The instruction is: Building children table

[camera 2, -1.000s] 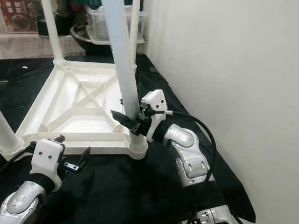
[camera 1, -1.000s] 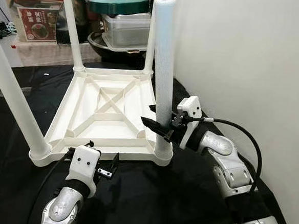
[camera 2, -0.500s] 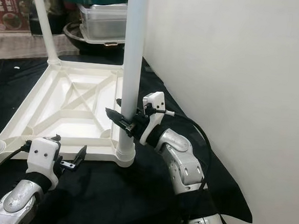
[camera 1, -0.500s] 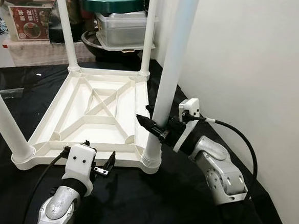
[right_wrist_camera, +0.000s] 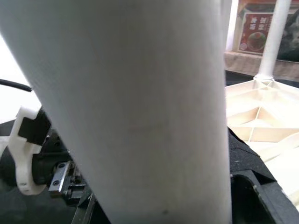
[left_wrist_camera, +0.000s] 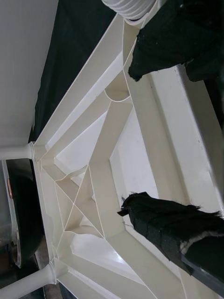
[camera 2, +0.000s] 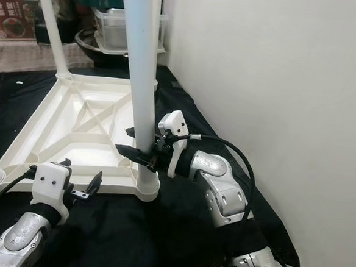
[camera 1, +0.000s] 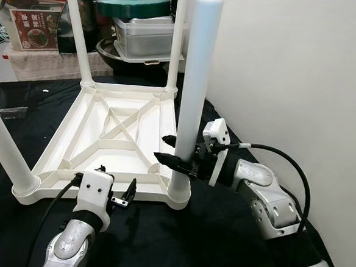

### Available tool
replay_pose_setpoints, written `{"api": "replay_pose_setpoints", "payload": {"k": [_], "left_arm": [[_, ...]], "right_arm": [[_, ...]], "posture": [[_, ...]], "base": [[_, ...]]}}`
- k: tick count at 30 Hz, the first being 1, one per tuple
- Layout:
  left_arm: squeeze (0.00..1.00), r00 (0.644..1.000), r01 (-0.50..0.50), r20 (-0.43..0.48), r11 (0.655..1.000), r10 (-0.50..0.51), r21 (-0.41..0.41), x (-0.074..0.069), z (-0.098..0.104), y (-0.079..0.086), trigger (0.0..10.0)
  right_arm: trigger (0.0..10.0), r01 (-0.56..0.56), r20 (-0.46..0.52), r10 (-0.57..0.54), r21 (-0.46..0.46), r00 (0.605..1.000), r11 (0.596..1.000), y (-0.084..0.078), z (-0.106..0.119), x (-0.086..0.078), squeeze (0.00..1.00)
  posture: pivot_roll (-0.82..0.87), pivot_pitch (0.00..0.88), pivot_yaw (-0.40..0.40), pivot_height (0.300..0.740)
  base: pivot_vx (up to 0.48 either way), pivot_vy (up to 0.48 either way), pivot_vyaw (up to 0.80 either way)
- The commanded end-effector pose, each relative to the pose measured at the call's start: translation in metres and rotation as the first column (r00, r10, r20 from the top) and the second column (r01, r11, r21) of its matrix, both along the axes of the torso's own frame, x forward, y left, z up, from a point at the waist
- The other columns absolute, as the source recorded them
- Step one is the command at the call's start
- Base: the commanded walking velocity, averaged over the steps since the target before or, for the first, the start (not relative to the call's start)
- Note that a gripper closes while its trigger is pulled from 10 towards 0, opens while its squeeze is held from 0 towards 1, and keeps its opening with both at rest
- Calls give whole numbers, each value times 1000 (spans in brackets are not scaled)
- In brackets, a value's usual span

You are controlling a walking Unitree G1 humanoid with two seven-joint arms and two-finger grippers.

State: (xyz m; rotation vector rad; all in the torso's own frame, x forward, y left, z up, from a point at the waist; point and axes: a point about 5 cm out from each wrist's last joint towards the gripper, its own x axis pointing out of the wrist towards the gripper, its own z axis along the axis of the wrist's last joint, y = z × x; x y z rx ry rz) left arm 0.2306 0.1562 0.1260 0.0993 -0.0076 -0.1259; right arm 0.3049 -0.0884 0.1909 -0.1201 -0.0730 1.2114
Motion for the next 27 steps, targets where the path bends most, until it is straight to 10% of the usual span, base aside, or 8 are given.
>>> {"api": "replay_pose_setpoints", "payload": {"k": [1,21,27], "left_arm": [[0,1000,5,-14,1000,-4,9,2,-3,0,10000],[0,1000,-5,-30,999,4,-32,-2,-6,1,10000],[0,999,-14,-34,999,13,-33,-4,-7,2,10000]], "right_arm": [[10000,-64,-190,51,-67,981,996,4,-38,-7,0],[10000,-206,-293,197,1,936,979,2,-38,-1,0],[10000,-21,-293,14,-19,956,1000,3,-46,7,0]], "posture": [[123,0,-68,740],[131,0,-80,740],[124,0,-81,740]], "base": [[0,0,0],[0,0,0],[0,0,0]]}}
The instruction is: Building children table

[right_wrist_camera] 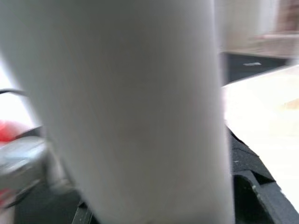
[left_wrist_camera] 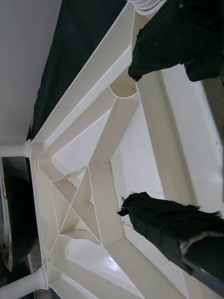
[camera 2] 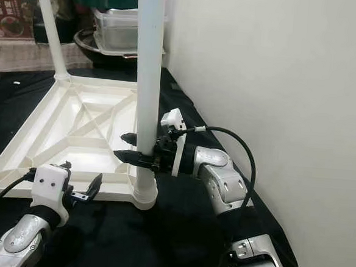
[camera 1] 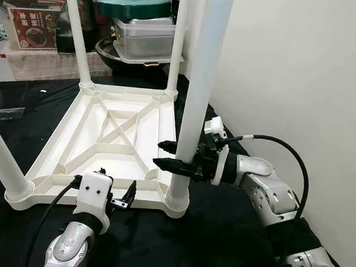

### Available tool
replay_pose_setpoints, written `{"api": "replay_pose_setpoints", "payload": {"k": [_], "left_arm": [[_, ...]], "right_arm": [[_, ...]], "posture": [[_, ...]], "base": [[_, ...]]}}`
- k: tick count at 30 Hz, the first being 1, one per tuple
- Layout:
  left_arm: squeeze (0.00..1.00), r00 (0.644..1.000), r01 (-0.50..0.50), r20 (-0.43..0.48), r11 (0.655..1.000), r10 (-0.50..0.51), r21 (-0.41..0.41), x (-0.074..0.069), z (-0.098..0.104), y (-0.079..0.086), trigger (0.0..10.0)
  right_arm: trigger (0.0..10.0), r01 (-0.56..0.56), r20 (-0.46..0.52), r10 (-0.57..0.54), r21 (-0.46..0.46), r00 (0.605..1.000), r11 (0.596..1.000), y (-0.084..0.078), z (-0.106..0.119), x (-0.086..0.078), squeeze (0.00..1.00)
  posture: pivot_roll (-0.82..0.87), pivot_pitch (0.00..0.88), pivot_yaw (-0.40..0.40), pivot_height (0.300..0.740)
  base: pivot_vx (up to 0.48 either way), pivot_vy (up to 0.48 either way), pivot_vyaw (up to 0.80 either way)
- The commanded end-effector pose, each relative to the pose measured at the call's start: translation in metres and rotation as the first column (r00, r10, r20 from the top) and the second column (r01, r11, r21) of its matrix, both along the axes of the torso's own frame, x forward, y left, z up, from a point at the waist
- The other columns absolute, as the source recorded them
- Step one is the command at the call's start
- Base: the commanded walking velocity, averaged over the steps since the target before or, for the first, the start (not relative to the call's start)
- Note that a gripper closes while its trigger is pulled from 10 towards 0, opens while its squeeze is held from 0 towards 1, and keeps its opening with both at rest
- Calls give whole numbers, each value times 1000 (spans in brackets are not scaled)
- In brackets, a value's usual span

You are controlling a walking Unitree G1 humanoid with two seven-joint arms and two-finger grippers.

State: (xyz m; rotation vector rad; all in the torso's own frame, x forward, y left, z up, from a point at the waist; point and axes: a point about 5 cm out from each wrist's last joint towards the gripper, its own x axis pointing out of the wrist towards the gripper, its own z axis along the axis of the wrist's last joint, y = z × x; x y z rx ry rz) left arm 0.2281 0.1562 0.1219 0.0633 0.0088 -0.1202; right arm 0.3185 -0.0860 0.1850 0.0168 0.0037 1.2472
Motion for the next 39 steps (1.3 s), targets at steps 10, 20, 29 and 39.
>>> {"api": "replay_pose_setpoints", "payload": {"k": [10,20,29,39], "left_arm": [[0,999,-46,-18,999,46,6,-4,-4,6,10000],[0,998,-60,-7,998,60,29,9,1,13,10000],[0,998,-54,-17,998,55,42,4,-2,16,10000],[0,999,-33,4,998,33,57,12,3,17,10000]], "right_arm": [[10000,866,-257,-874,-188,412,463,-38,-70,14,0],[10000,900,-232,-919,-230,319,371,-22,-63,4,0],[10000,846,-300,-804,23,513,532,-2,-18,6,443],[10000,446,-41,-449,227,892,866,-21,46,5,0]], "posture": [[120,0,-65,740],[122,0,-68,740],[109,0,-51,740],[89,0,-42,740]], "base": [[0,0,0],[0,0,0],[0,0,0],[0,0,0]]}}
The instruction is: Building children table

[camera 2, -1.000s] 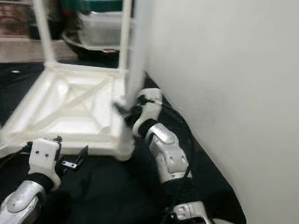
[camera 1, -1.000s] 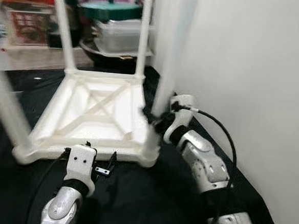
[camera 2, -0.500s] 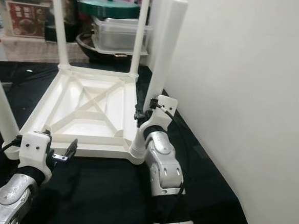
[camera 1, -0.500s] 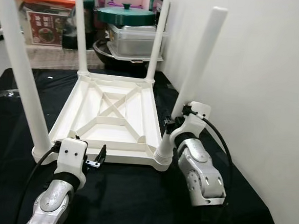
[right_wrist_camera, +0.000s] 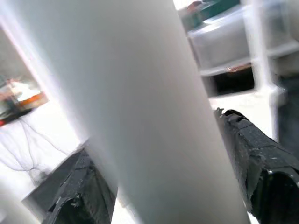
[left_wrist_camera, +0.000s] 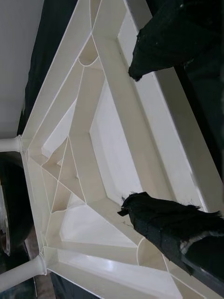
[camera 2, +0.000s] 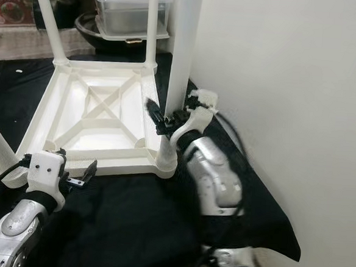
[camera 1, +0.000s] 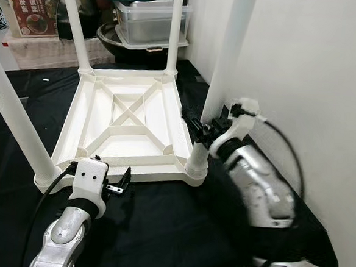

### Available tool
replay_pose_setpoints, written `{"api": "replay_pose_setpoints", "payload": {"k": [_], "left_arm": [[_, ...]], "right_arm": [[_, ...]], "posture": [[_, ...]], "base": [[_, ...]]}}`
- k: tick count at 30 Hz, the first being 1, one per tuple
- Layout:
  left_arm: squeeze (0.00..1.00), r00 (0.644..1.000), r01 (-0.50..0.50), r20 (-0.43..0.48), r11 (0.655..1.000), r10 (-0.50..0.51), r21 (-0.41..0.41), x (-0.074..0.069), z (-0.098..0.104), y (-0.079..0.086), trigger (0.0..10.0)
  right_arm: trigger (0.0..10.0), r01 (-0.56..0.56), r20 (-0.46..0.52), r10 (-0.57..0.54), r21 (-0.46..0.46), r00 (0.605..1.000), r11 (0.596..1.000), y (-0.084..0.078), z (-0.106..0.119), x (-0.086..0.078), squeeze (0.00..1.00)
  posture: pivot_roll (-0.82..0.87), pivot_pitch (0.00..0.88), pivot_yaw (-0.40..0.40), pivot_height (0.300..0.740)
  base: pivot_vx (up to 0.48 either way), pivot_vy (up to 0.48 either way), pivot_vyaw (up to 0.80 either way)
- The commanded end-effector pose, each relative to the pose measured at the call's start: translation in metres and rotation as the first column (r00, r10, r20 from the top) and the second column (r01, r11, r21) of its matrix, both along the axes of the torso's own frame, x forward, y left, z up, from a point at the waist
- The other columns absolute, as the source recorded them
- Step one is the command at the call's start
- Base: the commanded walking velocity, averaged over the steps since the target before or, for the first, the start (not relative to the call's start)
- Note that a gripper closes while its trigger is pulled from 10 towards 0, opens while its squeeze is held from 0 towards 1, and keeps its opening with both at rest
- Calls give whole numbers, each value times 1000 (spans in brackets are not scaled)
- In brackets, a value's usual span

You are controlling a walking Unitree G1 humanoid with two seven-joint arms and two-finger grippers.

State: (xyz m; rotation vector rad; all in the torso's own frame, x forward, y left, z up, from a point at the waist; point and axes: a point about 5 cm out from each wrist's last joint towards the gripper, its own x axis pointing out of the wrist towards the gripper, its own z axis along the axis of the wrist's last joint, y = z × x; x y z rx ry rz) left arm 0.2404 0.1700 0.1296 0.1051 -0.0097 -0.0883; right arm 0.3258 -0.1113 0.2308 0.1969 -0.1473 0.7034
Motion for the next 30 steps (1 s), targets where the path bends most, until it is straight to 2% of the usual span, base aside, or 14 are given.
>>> {"api": "replay_pose_setpoints", "payload": {"k": [1,4,6,8,9,10,12,13,16,17,20,21,24,30], "left_arm": [[0,1000,-2,-19,1000,3,16,0,-4,3,10000],[0,1000,8,-25,1000,-7,19,2,-8,1,10000],[0,1000,11,-25,1000,-10,19,3,-9,0,10000],[0,1000,18,-22,1000,-17,19,5,-8,-2,10000],[0,1000,18,-22,1000,-17,19,5,-8,-2,10000],[0,1000,22,-20,1000,-21,20,5,-8,-3,10000],[0,1000,23,-20,1000,-22,20,4,-8,-3,10000],[0,999,21,-24,999,-21,25,3,-9,-2,10000],[0,999,20,-26,999,-19,28,2,-10,-1,10000],[0,999,20,-26,999,-19,28,2,-10,-1,10000],[0,1000,17,-26,999,-16,27,2,-10,-1,10000],[0,1000,15,-27,1000,-14,25,2,-10,-1,10000],[0,1000,13,-28,1000,-13,23,2,-11,0,10000],[0,999,19,-35,999,-18,29,3,-13,0,10000]], "right_arm": [[10000,-69,9,69,2,998,998,5,0,-3,0],[10000,-230,38,239,-168,970,959,-4,-2,2,0],[10000,-261,30,272,-198,962,945,-5,-4,4,0],[10000,-379,-27,385,-249,923,891,-3,-14,5,0],[10000,-379,-27,385,-249,923,891,-3,-14,5,0],[10000,-515,-104,508,-269,855,814,1,-27,1,0],[10000,-548,-125,536,-269,835,792,3,-30,-1,0],[10000,-604,-144,588,-263,796,753,10,-33,-3,0],[10000,-633,-149,617,-244,773,734,14,-33,-3,0],[10000,-633,-149,617,-244,773,734,14,-33,-3,0],[8588,-624,-145,608,-237,780,745,16,-34,3,0],[0,-567,-130,552,-207,824,797,15,-32,11,0],[0,-466,-81,459,-133,885,875,11,-26,25,0],[0,-356,-56,352,-104,934,929,-2,-32,31,0]], "posture": [[89,0,-42,740],[85,0,-46,740],[86,0,-47,740],[97,0,-58,740],[97,0,-58,740],[105,0,-64,740],[105,0,-64,740],[116,0,-74,740],[124,0,-78,740],[124,0,-78,740],[131,0,-81,740],[130,0,-79,740],[125,0,-74,740],[115,0,-64,740]], "base": [[0,0,0],[0,0,0],[0,0,0],[0,0,0],[0,0,0],[0,0,0],[0,0,0],[0,0,0],[0,0,0],[0,0,0],[0,0,0],[0,0,0],[0,0,0],[0,0,0]]}}
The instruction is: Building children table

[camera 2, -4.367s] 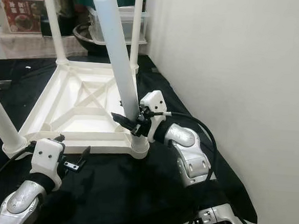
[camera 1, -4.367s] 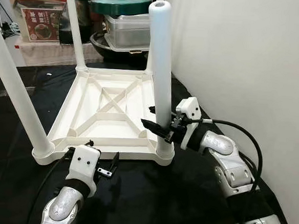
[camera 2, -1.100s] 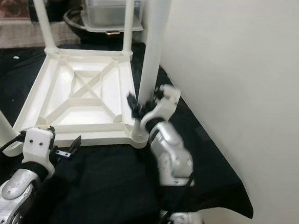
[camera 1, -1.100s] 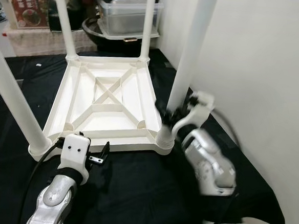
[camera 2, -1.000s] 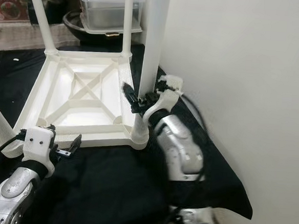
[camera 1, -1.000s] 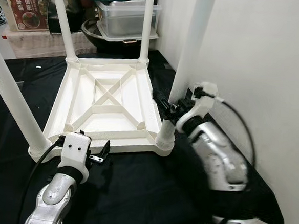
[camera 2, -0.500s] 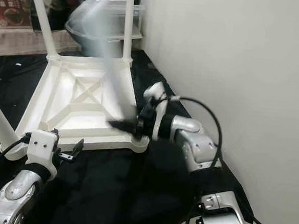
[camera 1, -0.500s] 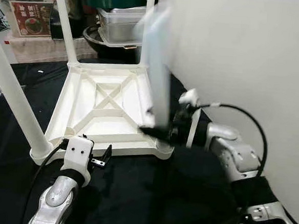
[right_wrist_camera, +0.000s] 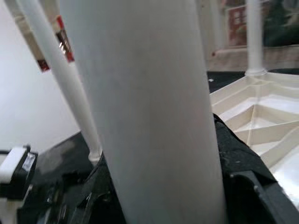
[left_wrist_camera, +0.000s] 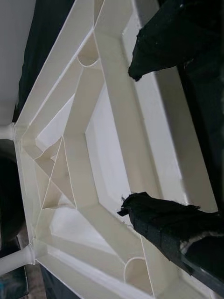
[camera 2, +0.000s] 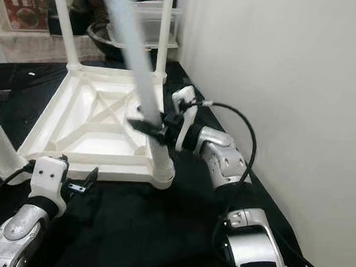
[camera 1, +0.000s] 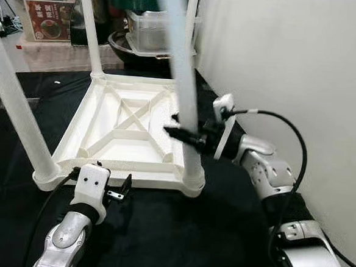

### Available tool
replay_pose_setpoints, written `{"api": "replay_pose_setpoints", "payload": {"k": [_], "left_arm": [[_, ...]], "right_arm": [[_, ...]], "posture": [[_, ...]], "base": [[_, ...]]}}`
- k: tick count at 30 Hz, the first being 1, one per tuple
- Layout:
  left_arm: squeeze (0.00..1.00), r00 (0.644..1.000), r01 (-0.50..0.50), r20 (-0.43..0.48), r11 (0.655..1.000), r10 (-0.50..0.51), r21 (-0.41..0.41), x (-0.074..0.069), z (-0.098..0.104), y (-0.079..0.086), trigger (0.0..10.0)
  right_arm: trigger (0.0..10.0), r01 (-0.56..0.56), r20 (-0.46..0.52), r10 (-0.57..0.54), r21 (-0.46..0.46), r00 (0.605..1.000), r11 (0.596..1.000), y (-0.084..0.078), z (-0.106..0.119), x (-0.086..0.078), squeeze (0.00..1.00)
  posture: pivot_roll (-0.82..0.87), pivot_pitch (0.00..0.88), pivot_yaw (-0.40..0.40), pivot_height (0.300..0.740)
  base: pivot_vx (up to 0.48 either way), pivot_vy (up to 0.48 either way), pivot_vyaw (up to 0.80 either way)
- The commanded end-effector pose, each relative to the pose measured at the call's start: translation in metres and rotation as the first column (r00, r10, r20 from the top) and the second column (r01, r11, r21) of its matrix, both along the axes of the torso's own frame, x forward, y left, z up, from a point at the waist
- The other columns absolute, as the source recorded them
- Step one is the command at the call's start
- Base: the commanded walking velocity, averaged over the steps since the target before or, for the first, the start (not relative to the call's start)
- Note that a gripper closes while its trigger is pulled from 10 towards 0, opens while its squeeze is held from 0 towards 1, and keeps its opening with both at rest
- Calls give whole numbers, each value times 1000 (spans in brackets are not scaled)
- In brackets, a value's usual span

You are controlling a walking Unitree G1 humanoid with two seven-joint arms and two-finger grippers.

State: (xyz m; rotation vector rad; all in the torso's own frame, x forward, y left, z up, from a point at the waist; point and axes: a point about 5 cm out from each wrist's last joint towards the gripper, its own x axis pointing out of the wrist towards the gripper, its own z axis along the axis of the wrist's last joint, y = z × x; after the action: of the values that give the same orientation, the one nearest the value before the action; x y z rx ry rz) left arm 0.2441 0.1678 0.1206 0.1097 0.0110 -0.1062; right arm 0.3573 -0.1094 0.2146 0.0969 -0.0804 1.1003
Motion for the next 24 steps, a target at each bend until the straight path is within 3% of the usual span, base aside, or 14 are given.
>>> {"api": "replay_pose_setpoints", "payload": {"k": [1,10,18,24], "left_arm": [[0,1000,2,-13,1000,-2,24,-1,-4,2,10000],[0,1000,5,-19,999,-5,32,-1,-6,4,10000],[0,1000,8,-19,999,-7,35,-2,-6,4,10000],[0,1000,8,-20,999,-8,35,-2,-6,5,10000]], "right_arm": [[0,32,-53,-31,3,998,999,-4,-16,0,0],[0,69,-60,-71,-24,996,997,-20,-40,-9,0],[0,64,-17,-64,1,998,998,-17,-42,-16,0],[0,-30,13,31,-32,999,999,-9,-46,-27,0]], "posture": [[115,0,-64,740],[104,0,-61,740],[108,0,-59,740],[107,0,-53,740]], "base": [[0,0,0],[0,0,0],[0,0,0],[0,0,0]]}}
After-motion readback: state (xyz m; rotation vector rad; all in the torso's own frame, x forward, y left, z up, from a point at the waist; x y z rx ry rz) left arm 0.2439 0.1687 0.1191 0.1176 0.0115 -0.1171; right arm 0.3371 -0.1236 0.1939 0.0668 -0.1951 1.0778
